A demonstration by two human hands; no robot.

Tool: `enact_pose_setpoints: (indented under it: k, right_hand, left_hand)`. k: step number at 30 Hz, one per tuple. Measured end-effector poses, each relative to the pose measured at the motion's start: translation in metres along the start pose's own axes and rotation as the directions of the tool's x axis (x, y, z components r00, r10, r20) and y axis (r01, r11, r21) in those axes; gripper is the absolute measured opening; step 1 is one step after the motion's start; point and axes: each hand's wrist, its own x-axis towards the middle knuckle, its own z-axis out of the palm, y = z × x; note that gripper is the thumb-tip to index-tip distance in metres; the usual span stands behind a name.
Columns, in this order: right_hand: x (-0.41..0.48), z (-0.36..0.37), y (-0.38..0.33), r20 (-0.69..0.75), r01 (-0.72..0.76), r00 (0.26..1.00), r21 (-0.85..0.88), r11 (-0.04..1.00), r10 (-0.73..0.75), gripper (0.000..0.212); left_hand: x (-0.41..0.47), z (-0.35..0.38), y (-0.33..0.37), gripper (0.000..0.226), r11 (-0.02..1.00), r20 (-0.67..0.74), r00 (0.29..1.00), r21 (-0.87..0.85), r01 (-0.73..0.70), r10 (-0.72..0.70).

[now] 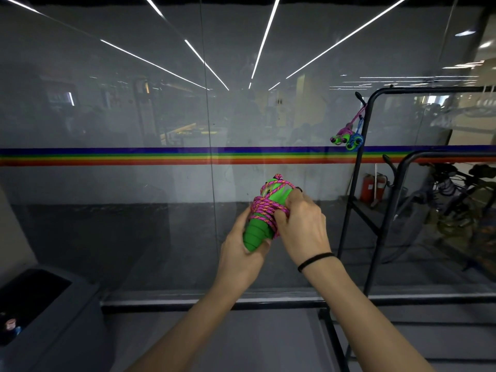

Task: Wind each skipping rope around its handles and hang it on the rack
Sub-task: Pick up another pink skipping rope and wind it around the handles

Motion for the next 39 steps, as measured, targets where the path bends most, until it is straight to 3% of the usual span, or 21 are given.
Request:
enact_pose_setpoints:
  k: [4,7,10,13,16,19,21,28,32,37,39]
  right_hand:
    - [-0.006,0.000,0.001,-0.046,0.086,0.995,-0.029,0.996,-0.087,0.013]
    - [-0.003,-0.004,0.011,-0.048,0.073,0.997,0.122,0.990,-0.068,0.017]
    - [0.005,-0.013,0.018,0.158,-0.086,0.987,0.415,0.906,0.021,0.016]
    - [0.010,-0.020,0.024,0.308,-0.184,0.952,0.588,0.788,-0.007,0.018]
    - [0.013,-0.024,0.023,0.286,-0.174,0.958,0.657,0.734,-0.028,0.020]
    - [0.016,-0.028,0.017,0.213,-0.128,0.976,0.697,0.705,-0.034,0.023]
    - [0.018,-0.030,0.015,0.154,-0.078,0.987,0.690,0.720,-0.041,0.025]
    - [0.024,-0.039,0.010,0.040,0.053,0.994,0.631,0.774,-0.100,0.030]
    - [0.028,-0.041,0.012,0.027,0.048,0.996,0.648,0.760,-0.086,0.036]
    - [0.033,-0.043,0.018,-0.019,0.051,0.999,0.642,0.765,-0.050,0.036]
    - [0.029,-0.043,0.020,0.016,0.050,0.997,0.629,0.776,-0.077,0.032]
  left_hand:
    - [0.000,-0.001,0.001,0.059,0.992,0.018,0.995,-0.070,0.100,-0.099]
    - [0.000,-0.003,0.007,0.046,0.927,0.084,0.954,-0.225,0.299,-0.288]
    - [0.001,-0.014,0.011,0.026,0.788,0.228,0.862,-0.351,0.506,-0.452]
    - [0.000,-0.022,0.012,0.010,0.651,0.432,0.761,-0.404,0.643,-0.484]
    - [-0.004,-0.019,0.012,0.020,0.435,0.574,0.663,-0.500,0.749,-0.481]
    - [-0.006,-0.013,0.011,0.025,0.260,0.628,0.635,-0.589,0.765,-0.450]
    - [-0.007,-0.010,0.009,0.026,0.201,0.641,0.625,-0.608,0.768,-0.445]
    - [-0.010,-0.012,0.010,0.022,0.157,0.680,0.605,-0.602,0.783,-0.414]
    - [-0.014,-0.016,0.007,0.049,0.116,0.719,0.594,-0.597,0.794,-0.360]
    - [-0.019,-0.017,0.004,0.043,0.127,0.720,0.602,-0.599,0.790,-0.346]
    - [-0.022,-0.017,0.004,0.030,0.167,0.695,0.609,-0.597,0.785,-0.382]
